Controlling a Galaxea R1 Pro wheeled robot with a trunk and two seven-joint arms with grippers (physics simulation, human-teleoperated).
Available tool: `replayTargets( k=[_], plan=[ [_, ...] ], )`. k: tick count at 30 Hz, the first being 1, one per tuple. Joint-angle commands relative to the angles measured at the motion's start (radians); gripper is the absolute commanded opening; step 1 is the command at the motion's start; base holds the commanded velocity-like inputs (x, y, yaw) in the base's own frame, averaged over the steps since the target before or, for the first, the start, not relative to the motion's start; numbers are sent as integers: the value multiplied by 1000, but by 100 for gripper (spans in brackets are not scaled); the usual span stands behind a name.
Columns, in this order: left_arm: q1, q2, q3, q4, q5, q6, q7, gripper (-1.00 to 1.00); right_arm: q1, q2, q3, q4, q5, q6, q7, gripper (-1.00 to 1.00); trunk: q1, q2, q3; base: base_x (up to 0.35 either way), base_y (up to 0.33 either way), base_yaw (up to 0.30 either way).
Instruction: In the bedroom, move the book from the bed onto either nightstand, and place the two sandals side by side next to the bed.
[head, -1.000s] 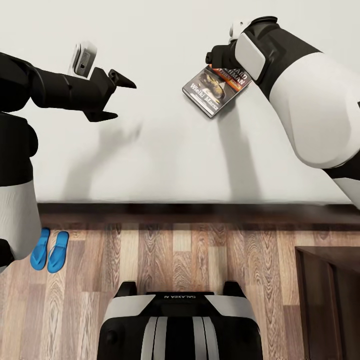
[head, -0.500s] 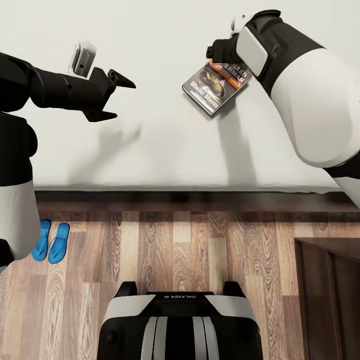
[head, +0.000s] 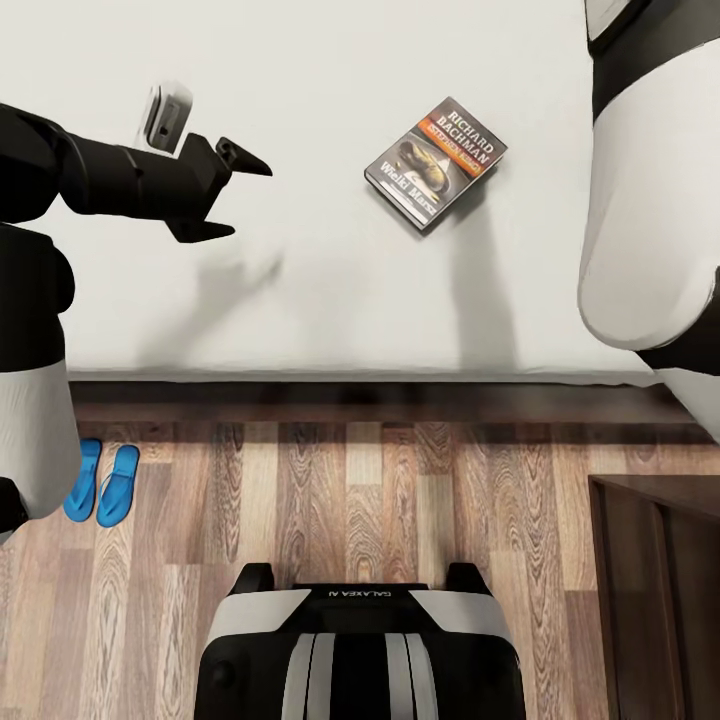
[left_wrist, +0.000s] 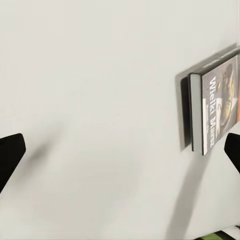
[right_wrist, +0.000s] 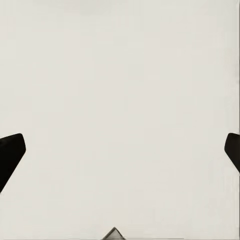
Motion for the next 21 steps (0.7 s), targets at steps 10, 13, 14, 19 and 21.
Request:
replayTargets(
  k=[10, 13, 14, 19, 21],
  plan=[
    [-4, 9, -1, -2, 6, 11, -4, 100, 88, 4, 88, -283, 10, 279, 4, 100, 0, 0, 8, 0, 0, -10],
    [-6, 13, -1, -1, 6, 11, -14, 100, 96, 3, 113, -318, 9, 315, 5, 100, 0, 0, 12, 0, 0, -48],
    [-6, 13, -1, -1, 6, 11, -14, 100, 96, 3, 113, -318, 9, 315, 5, 100, 0, 0, 14, 0, 0, -54],
    [-11, 40, -1, -2, 7, 12, -35, 100, 113, 3, 144, -363, 8, 323, 6, 100, 0, 0, 21, 0, 0, -79],
    [-12, 46, -2, -2, 7, 12, -38, 100, 118, 4, 144, -367, 6, 323, 6, 100, 0, 0, 24, 0, 0, -98]
  ],
)
